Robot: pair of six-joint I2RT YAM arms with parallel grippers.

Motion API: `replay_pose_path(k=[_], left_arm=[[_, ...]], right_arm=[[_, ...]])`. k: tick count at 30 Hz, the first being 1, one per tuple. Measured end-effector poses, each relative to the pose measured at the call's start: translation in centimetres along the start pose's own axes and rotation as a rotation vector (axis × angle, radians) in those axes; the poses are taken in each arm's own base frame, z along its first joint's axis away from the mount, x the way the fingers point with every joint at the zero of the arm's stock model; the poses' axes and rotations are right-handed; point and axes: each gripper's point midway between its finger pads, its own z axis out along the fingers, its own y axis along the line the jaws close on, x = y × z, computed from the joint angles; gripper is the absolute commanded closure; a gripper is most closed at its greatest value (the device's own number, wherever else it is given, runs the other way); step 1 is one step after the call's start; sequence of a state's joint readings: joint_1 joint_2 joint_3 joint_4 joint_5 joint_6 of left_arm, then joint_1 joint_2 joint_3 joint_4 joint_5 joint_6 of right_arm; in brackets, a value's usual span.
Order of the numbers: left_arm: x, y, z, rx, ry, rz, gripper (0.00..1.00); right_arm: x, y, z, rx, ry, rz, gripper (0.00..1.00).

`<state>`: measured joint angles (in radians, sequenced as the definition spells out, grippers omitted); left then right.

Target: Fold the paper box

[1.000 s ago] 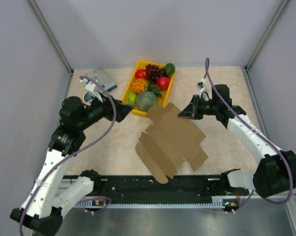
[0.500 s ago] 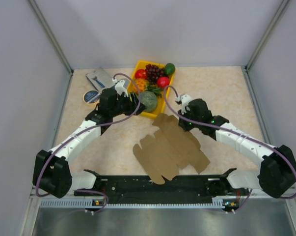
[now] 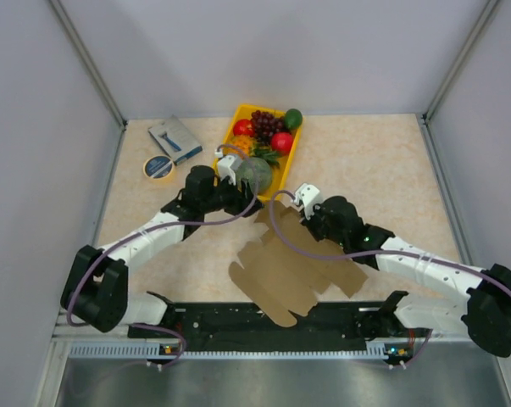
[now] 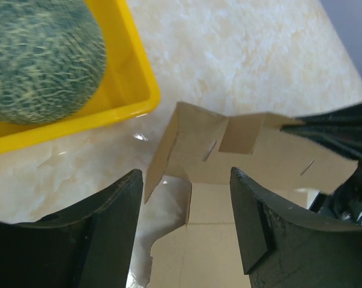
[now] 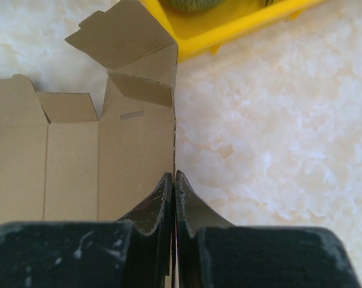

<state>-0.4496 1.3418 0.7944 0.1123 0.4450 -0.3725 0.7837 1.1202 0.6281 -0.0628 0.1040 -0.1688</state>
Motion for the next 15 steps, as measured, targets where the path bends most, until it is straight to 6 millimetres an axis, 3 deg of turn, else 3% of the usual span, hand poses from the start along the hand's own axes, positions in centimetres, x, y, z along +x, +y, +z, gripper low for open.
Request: replay_pose_path(k=[6, 11, 15], left_arm=[[2.9, -1.3, 1.6, 0.031, 0.08, 0.128, 0.31], [3.9, 1.2, 3.7, -0.056, 0.131, 0.156, 0.37], [3.8, 2.5, 4.1, -0.131, 0.126, 0.184, 0.38]], right_arm=[[-2.1, -0.5, -0.1, 0.013, -0.084, -0.034, 1.0], [-2.4, -0.6, 0.0, 0.014, -0.095, -0.05, 1.0], [-2.5, -0.6, 0.0, 0.01, -0.097, -0.062, 1.0]])
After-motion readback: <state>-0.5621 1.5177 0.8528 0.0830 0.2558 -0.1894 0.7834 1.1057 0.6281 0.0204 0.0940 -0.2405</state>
